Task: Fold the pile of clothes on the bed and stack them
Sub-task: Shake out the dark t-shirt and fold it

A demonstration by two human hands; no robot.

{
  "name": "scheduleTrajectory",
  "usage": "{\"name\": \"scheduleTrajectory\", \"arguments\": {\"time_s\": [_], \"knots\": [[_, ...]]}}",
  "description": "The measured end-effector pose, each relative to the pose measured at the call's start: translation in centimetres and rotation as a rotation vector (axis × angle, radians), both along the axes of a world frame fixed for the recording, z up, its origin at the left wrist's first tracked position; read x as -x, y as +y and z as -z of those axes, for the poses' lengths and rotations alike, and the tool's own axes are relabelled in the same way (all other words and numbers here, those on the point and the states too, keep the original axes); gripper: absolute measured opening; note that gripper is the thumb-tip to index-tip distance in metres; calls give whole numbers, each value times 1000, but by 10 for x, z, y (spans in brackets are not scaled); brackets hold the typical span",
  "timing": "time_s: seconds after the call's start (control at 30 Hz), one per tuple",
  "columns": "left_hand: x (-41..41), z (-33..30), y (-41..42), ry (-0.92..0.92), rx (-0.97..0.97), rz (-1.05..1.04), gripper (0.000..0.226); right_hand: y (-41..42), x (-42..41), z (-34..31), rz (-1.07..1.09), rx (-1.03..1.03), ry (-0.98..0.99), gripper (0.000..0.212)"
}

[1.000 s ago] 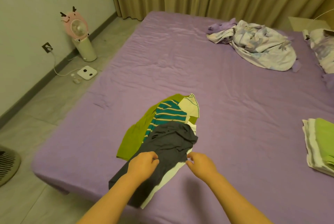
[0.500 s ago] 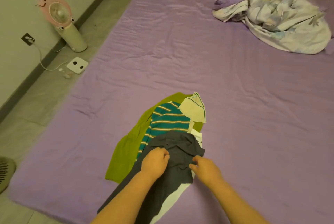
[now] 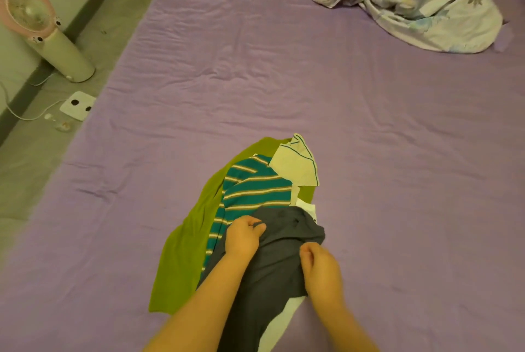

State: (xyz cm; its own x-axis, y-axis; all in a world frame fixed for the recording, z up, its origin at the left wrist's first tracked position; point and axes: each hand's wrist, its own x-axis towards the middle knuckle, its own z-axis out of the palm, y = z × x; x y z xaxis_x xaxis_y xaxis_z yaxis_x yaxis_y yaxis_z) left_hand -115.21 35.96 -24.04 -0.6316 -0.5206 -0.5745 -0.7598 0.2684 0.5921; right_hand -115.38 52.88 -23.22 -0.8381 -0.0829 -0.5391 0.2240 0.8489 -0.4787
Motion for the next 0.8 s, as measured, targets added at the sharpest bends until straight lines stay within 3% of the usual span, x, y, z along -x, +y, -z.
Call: {"name": "scheduleTrajectory", "arguments": {"time_s": [0.2, 0.33, 0.6, 0.67, 0.73, 0.8], "knots": [[6, -120, -37, 366, -97, -149, 15, 21, -5, -90, 56, 206, 251, 21], [16, -207, -63, 473, -46, -147, 13, 31, 2, -158, 118, 364, 417, 11], [20, -351, -69, 671, 167, -45, 16, 46, 37, -283, 62, 477, 645, 12], [24, -389, -60, 696, 73, 13, 21, 47, 49, -317, 43, 477, 677, 9], [31, -430, -46, 710, -184, 38, 32, 42, 55, -352, 41, 521, 692, 3], [37, -466, -28, 699, -343, 98, 27, 30, 54, -386, -10, 649, 692, 18]]}}
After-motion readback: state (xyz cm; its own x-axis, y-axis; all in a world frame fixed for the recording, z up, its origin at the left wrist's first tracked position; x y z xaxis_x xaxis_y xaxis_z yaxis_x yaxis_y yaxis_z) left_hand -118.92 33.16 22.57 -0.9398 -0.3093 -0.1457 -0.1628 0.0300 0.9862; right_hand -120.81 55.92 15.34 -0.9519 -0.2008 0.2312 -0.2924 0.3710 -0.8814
